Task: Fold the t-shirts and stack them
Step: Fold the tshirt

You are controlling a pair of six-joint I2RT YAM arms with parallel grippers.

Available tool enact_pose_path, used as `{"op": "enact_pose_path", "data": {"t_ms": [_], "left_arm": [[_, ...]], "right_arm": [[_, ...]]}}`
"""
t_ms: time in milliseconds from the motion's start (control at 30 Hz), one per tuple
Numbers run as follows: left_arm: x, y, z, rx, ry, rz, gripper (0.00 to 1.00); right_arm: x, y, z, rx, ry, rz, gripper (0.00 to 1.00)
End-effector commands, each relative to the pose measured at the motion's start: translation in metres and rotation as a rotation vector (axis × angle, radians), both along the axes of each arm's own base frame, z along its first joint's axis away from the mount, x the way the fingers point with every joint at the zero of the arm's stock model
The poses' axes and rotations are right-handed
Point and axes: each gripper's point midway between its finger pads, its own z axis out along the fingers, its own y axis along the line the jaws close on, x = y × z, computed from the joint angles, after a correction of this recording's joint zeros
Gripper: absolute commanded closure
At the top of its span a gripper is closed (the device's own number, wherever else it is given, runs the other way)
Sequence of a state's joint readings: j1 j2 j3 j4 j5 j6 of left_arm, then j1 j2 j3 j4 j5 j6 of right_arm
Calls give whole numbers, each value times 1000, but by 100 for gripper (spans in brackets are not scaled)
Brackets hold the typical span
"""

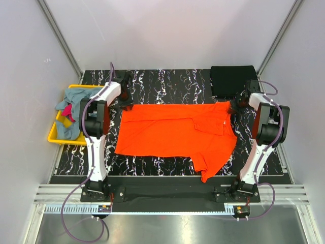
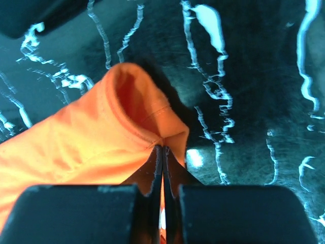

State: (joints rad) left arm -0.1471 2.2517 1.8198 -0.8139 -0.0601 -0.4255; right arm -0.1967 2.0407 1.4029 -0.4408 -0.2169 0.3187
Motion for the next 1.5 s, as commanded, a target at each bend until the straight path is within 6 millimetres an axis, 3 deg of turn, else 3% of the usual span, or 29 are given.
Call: {"op": "enact_pose_path", "data": {"t_ms": [0,133,333,467,633,733,1067,1133,1233,1367,1467], "left_arm": [[5,20,-9,37,5,64,65],[3,24,-11,47,19,79,65],[4,28,-9,55,16,85,64],[18,21,5,20,-27,60,60],[32,12,29,-27,-77,36,56],[38,11,32,-31,-87,33,56],[38,9,1,-46,-27,1,65],[41,8,-1,-44,-29,-5,75],[44,12,-2,-29,-34,15,82],[47,17,-3,-7,-39,41,81],[53,11,0,-34,-54,35,75]], "right_arm": [[-5,-20,0,-85,11,-75,100],[-9,-34,6,-111,-13,-138,100],[-12,-36,8,-111,-21,-175,100],[-6,-29,10,-62,-33,-181,100],[4,-24,18,-28,-59,-175,88],[11,-26,16,-23,-59,-183,90],[12,-27,8,-34,-45,-173,92],[16,-29,10,-42,-52,-170,92],[16,-33,10,-66,-52,-170,92],[16,-36,10,-82,-53,-164,92],[21,-33,15,-68,-70,-147,87]]}}
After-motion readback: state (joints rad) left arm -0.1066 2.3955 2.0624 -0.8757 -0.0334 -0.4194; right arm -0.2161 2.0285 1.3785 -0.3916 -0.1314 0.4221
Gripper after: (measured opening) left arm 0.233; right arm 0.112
